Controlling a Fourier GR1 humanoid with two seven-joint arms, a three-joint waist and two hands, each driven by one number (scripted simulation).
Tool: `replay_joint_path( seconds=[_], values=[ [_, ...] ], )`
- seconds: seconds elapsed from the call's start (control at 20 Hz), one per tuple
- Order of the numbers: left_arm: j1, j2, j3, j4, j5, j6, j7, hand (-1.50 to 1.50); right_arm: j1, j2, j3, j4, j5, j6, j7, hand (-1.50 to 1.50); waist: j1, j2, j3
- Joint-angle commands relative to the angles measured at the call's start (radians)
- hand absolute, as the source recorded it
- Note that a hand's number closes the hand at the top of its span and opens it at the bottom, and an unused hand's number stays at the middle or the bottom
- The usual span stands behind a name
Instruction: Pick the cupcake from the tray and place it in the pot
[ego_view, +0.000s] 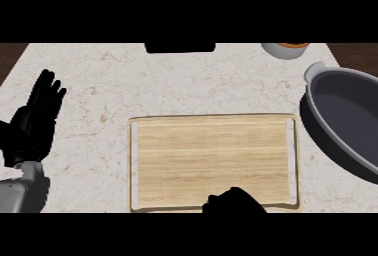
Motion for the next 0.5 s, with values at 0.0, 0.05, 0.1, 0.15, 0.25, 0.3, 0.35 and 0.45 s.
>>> replay_joint_path(
  seconds=[0.0, 0.05, 0.1, 0.15, 0.25, 0.3, 0.35, 0.45],
  values=[
    [0.011, 0.002, 0.012, 0.001, 0.003, 0.006, 0.007, 0.0, 0.145, -0.241, 0.138, -0.173, 0.041, -0.018, -0.196, 1.5, -0.033, -0.004, 0.003],
    [0.031, 0.015, 0.029, 0.0, 0.004, 0.003, -0.005, 0.0, 0.182, -0.298, 0.136, -0.254, 0.055, -0.05, -0.209, 1.5, -0.036, -0.005, 0.002],
    [0.039, -0.004, 0.007, 0.001, -0.004, 0.002, -0.017, 0.0, 0.221, -0.374, 0.13, -0.28, 0.067, -0.096, -0.262, 1.5, -0.037, 0.001, 0.002],
    [0.023, 0.016, 0.035, 0.003, 0.007, 0.003, -0.003, 0.0, 0.264, -0.439, 0.128, -0.335, 0.072, -0.12, -0.286, 1.5, -0.039, 0.003, 0.002],
    [0.003, 0.013, 0.032, 0.003, 0.003, 0.011, 0.009, 0.0, 0.335, -0.543, 0.074, -0.452, 0.063, -0.203, -0.33, 1.5, -0.046, 0.006, 0.002],
    [0.039, 0.01, 0.027, -0.027, 0.003, 0.008, 0.001, 0.0, 0.373, -0.57, 0.034, -0.461, 0.045, -0.272, -0.364, 1.5, -0.046, 0.001, 0.004],
    [0.038, 0.028, 0.049, -0.013, 0.006, 0.004, -0.002, 0.0, 0.404, -0.575, 0.005, -0.539, 0.016, -0.301, -0.354, 1.5, -0.052, 0.003, 0.002],
    [0.043, 0.019, 0.042, -0.031, 0.01, 0.007, 0.004, 0.0, 0.457, -0.569, -0.082, -0.577, -0.052, -0.404, -0.376, 1.5, -0.06, 0.004, 0.005]
  ],
)
